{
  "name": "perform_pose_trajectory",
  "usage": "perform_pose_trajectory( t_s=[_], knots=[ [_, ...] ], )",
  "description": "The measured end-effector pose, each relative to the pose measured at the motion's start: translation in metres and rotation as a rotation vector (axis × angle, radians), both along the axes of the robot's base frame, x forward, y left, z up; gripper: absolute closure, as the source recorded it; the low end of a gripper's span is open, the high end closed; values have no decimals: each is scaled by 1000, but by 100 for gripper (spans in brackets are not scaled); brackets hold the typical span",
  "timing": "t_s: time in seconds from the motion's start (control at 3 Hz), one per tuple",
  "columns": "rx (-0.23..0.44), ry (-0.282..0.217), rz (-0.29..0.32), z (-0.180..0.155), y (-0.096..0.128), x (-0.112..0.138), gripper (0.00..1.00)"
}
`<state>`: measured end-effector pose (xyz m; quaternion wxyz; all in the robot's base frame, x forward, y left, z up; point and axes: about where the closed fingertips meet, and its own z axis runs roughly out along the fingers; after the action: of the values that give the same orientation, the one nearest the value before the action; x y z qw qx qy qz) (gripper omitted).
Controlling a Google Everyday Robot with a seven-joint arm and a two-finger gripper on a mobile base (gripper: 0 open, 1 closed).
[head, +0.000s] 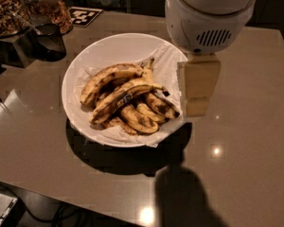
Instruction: Pick banana from white bowl
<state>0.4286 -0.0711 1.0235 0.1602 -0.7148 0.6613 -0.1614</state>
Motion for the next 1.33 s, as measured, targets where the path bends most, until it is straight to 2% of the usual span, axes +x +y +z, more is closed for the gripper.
perform_pose_trajectory(
  t_s=[0.33,0.67,1.0,1.33],
  knots=[
    [0,24,78,-2,30,19,0],
    [8,71,99,-19,47,50,0],
    [17,60,106,-16,51,52,0],
    [38,98,130,-30,57,51,0]
  ],
)
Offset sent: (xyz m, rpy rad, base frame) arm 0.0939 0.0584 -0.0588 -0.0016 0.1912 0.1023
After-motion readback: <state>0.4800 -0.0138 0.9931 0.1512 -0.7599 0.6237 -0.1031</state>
